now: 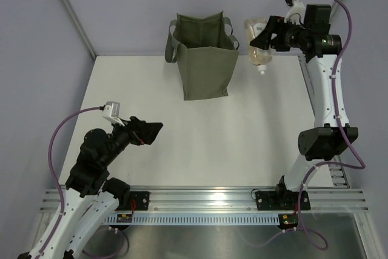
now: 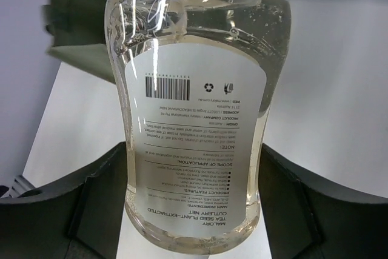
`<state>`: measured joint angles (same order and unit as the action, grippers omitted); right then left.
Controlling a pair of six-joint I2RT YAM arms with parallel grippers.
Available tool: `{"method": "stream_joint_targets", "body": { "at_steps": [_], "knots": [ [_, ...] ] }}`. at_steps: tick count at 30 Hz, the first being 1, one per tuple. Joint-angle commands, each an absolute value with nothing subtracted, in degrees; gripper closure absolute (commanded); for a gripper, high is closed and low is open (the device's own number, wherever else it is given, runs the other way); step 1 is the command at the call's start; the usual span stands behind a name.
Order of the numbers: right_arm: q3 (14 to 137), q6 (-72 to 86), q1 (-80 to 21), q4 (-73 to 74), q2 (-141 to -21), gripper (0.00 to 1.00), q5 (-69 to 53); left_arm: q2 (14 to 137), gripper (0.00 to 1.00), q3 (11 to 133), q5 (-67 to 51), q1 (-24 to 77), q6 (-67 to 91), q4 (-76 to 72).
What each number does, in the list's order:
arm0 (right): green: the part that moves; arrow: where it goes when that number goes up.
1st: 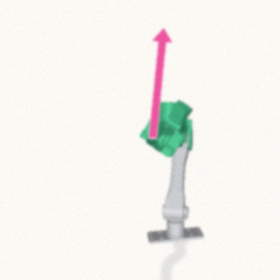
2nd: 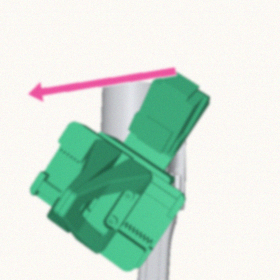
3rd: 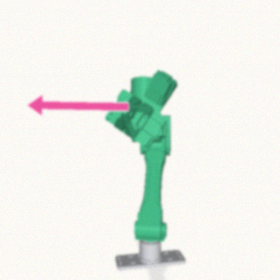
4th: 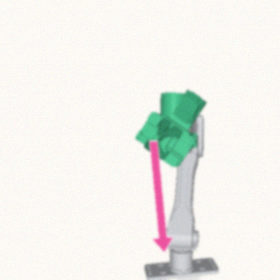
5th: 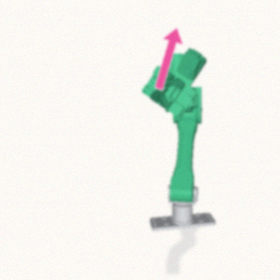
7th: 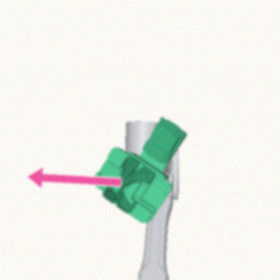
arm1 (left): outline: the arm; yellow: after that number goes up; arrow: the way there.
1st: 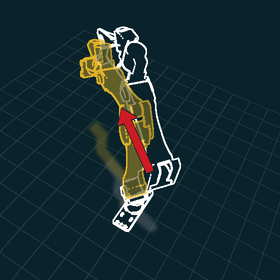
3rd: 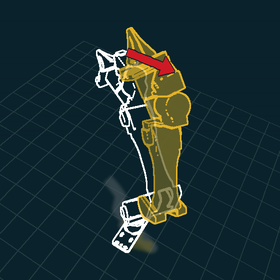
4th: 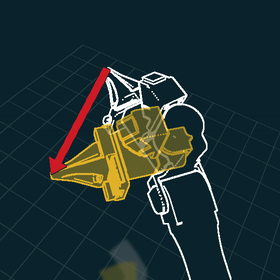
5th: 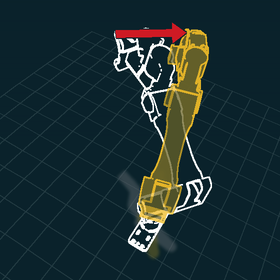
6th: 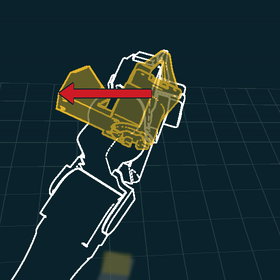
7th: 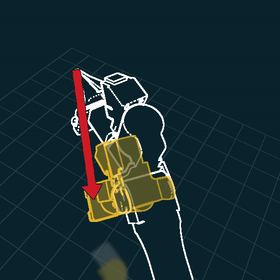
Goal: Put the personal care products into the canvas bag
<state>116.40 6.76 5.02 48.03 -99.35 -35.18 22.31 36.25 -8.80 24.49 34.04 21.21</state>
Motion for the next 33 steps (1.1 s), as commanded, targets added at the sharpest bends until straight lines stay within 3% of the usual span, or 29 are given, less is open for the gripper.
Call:
{"method": "stream_joint_targets", "body": {
  "at_steps": [1,3,6,14,20,23,26,30,31,33],
  "knots": [
    [134.3,4.0,-5.3,46.3,-103.8,1.0,-34.8,22.1,0.01,38.0,-9.0,24.3,31.9,21.1],
    [147.0,3.3,-8.3,47.6,-111.0,1.0,-31.4,22.4,0.01,38.0,-8.9,24.3,31.6,21.1],
    [154.0,1.0,-13.6,42.8,-117.5,1.0,-26.6,23.4,0.01,37.4,-8.6,24.3,31.6,20.6],
    [156.2,-4.6,-20.1,20.6,-126.1,1.0,-15.0,26.6,0.01,38.6,-6.2,24.3,28.4,22.1],
    [154.9,-11.4,-22.2,15.9,-130.1,1.0,-11.3,28.1,0.01,38.4,-6.8,24.3,27.7,20.9],
    [154.1,-12.2,-22.6,17.3,-130.5,0.89,-11.2,28.3,0.01,38.1,-7.3,24.3,28.0,20.0],
    [154.1,-10.0,-22.5,20.1,-128.2,0.64,-11.9,27.7,0.01,37.4,-8.0,24.3,28.7,19.3],
    [148.5,-2.9,-20.7,26.1,-119.8,0.09,-22.5,27.2,0.01,37.2,-8.0,24.3,28.0,18.3],
    [145.8,-1.6,-19.8,27.1,-117.4,0.01,-26.3,27.3,0.01,37.2,-7.8,24.3,27.6,18.1],
    [135.7,4.1,-16.6,29.3,-110.5,0.01,-36.0,27.8,0.01,37.9,-6.9,24.3,26.3,19.0]
  ]
}}
